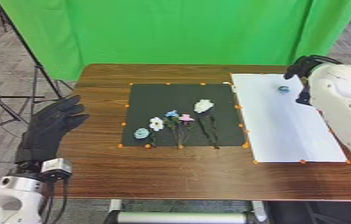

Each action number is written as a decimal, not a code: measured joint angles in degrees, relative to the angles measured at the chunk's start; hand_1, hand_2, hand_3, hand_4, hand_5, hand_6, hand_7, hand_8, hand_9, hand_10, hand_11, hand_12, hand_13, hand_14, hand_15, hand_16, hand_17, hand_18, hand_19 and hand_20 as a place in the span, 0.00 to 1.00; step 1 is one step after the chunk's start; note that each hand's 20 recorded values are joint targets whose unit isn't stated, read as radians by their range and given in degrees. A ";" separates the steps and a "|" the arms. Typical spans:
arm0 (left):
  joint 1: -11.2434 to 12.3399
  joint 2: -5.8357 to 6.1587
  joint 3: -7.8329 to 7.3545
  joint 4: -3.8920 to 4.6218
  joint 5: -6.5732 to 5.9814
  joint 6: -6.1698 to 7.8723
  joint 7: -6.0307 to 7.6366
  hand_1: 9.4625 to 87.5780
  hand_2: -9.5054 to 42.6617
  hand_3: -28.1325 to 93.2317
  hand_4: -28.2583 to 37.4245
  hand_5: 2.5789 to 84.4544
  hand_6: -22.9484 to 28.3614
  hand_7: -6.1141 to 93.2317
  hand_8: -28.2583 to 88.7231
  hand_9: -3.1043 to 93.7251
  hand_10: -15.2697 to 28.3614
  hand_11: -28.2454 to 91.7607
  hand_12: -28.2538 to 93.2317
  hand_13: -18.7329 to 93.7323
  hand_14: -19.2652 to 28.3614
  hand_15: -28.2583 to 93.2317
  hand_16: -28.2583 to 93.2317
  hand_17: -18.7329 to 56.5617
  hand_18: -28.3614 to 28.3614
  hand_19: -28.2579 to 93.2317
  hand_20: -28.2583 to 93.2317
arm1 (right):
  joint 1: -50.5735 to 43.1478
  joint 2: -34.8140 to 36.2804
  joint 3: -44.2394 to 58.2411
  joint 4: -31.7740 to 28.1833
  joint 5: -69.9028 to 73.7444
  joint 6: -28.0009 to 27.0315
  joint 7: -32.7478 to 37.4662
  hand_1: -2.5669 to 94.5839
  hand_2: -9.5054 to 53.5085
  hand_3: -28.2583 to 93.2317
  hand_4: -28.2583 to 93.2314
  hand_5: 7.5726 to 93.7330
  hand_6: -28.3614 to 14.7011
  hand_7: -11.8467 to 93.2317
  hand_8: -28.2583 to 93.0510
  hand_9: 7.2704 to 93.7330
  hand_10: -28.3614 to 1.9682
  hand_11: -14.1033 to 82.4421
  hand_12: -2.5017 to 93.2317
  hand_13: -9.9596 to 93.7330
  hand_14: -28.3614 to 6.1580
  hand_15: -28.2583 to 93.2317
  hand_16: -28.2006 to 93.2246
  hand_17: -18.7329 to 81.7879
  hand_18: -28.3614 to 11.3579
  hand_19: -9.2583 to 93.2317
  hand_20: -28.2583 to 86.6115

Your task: Arrange flowers

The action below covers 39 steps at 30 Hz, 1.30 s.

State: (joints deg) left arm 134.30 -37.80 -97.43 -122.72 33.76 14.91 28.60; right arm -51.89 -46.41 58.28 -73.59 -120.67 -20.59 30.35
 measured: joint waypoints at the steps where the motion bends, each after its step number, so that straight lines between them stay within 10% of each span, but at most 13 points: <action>1: 0.06 -0.11 -0.19 0.00 0.01 -0.15 -0.09 0.23 0.21 0.91 0.11 0.42 0.61 0.27 0.14 0.37 0.77 0.53 0.31 0.37 0.92 0.75 0.12 0.10 0.87 0.69 0.33 | -0.29 0.04 0.06 -0.11 -0.08 -0.05 0.00 0.15 0.26 0.98 0.01 0.28 0.59 0.28 0.12 0.30 0.56 0.25 0.18 0.31 0.19 0.78 0.32 0.24 0.20 0.79 0.64; 39: 0.41 -0.05 0.58 -0.03 -1.67 -0.59 3.58 0.23 0.21 0.91 0.11 0.43 0.62 0.27 0.14 0.38 0.78 0.53 0.31 0.37 0.92 0.75 0.12 0.10 0.87 0.69 0.32 | -3.78 -3.78 2.97 1.54 -0.09 -7.70 2.52 0.14 0.27 0.98 0.01 0.25 0.62 0.28 0.12 0.28 0.54 0.24 0.19 0.31 0.18 0.82 0.31 0.24 0.20 0.79 0.65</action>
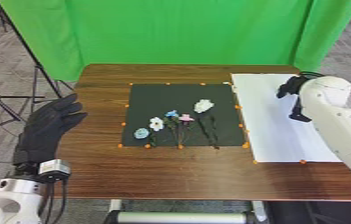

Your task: Arrange flowers

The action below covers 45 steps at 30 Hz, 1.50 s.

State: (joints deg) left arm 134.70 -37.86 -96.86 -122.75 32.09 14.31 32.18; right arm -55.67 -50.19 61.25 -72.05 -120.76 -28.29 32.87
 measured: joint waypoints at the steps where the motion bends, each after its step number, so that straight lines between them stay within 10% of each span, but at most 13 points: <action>1: -0.02 0.00 0.06 0.01 -0.03 0.01 0.00 0.23 0.21 0.91 0.11 0.43 0.62 0.27 0.14 0.38 0.78 0.53 0.31 0.37 0.92 0.75 0.12 0.10 0.87 0.69 0.32 | -0.10 -0.10 -0.05 -0.07 -0.07 0.01 -0.02 0.14 0.27 0.98 0.01 0.25 0.62 0.29 0.12 0.28 0.54 0.24 0.19 0.31 0.18 0.82 0.31 0.24 0.20 0.79 0.65; 17: -0.05 -0.17 0.16 0.05 -0.13 0.01 -0.15 0.23 0.21 0.91 0.11 0.43 0.62 0.27 0.14 0.38 0.78 0.53 0.31 0.37 0.92 0.75 0.12 0.10 0.87 0.69 0.32 | -3.24 0.10 -5.12 -2.53 -6.35 11.68 -1.94 0.40 0.06 0.92 0.00 0.59 0.76 0.38 0.09 0.71 0.73 0.42 0.19 0.61 0.57 0.80 0.35 0.35 0.21 0.83 0.59; 26: -0.02 -0.17 0.09 0.05 -0.23 -0.01 -0.14 0.23 0.21 0.91 0.11 0.43 0.62 0.27 0.14 0.38 0.78 0.53 0.31 0.37 0.92 0.75 0.12 0.10 0.87 0.69 0.32 | -4.78 0.07 -5.42 -3.28 -9.73 14.20 -1.88 0.56 0.00 0.85 0.00 0.73 0.81 0.47 0.16 0.93 0.85 0.26 0.39 0.70 0.83 0.74 0.49 0.40 0.27 0.86 0.57; 45: 5.35 -2.01 -3.68 -1.40 -0.18 0.04 -0.54 0.23 0.21 0.91 0.11 0.44 0.63 0.26 0.14 0.38 0.78 0.53 0.31 0.37 0.93 0.75 0.12 0.10 0.87 0.69 0.32 | -6.58 1.81 -10.05 -7.86 -10.57 23.19 -1.01 0.58 0.00 0.87 0.00 0.84 0.78 0.40 0.19 0.99 0.80 0.25 0.41 0.76 0.82 0.73 0.52 0.43 0.23 0.88 0.57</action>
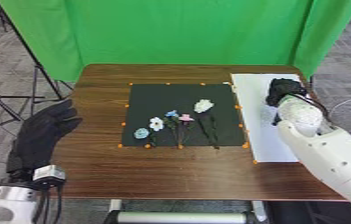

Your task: Arrange flowers

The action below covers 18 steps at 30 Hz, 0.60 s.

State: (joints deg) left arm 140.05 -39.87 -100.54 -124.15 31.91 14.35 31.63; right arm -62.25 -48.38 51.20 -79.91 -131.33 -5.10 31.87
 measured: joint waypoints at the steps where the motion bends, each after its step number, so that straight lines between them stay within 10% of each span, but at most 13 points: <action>1: 0.51 -0.13 -0.29 -0.14 0.00 0.02 0.00 0.23 0.21 0.91 0.11 0.44 0.63 0.26 0.14 0.38 0.78 0.53 0.31 0.37 0.93 0.75 0.12 0.10 0.87 0.69 0.32 | -0.01 0.19 -0.86 -0.68 0.28 1.16 0.04 0.58 0.00 0.87 0.00 0.84 0.77 0.40 0.19 0.99 0.80 0.26 0.41 0.76 0.82 0.73 0.52 0.43 0.22 0.88 0.58; 18: 6.26 0.93 -6.36 -0.83 0.41 0.04 -3.22 0.23 0.21 0.91 0.11 0.44 0.63 0.26 0.14 0.38 0.78 0.53 0.31 0.37 0.93 0.75 0.12 0.10 0.87 0.69 0.32 | -5.95 0.29 -2.96 -17.15 2.02 0.95 -3.41 0.58 0.00 0.88 0.00 0.85 0.75 0.38 0.21 1.00 0.78 0.26 0.41 0.76 0.78 0.75 0.51 0.43 0.20 0.90 0.58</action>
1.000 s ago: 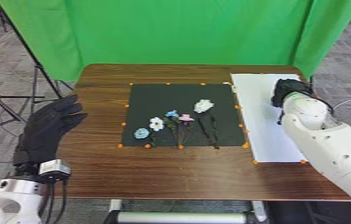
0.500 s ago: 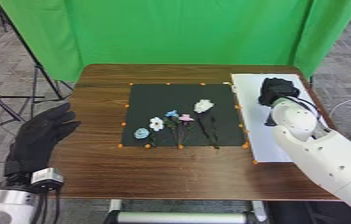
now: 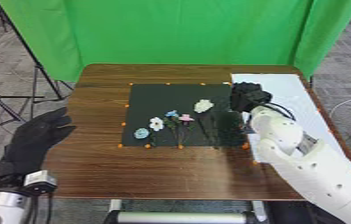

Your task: Arrange flowers

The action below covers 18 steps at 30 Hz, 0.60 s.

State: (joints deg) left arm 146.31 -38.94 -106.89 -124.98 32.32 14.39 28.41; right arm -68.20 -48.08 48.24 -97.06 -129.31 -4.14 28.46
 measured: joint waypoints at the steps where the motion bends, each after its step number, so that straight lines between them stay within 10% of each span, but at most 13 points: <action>1: 0.22 0.19 -0.45 -0.02 0.06 -0.01 -0.16 0.23 0.21 0.91 0.11 0.44 0.63 0.26 0.14 0.38 0.78 0.53 0.31 0.37 0.93 0.75 0.12 0.10 0.87 0.69 0.32 | -0.58 0.10 -0.03 -0.45 0.03 -0.24 -0.24 0.58 0.00 0.88 0.00 0.85 0.75 0.38 0.21 1.00 0.78 0.25 0.41 0.76 0.78 0.74 0.51 0.43 0.20 0.90 0.58; 18: -0.35 2.21 -0.63 0.18 0.35 -0.67 -1.51 0.23 0.21 0.91 0.11 0.44 0.63 0.26 0.14 0.38 0.78 0.53 0.31 0.37 0.93 0.75 0.12 0.10 0.87 0.69 0.32 | -5.03 3.14 -0.82 -4.77 2.21 0.13 -1.15 0.57 0.00 0.88 0.00 0.82 0.74 0.38 0.21 0.99 0.78 0.26 0.41 0.75 0.75 0.75 0.50 0.42 0.18 0.90 0.57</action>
State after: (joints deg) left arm 145.97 -36.74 -107.52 -124.80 32.67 13.72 26.90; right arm -73.24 -44.94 47.42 -101.83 -127.10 -4.02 27.31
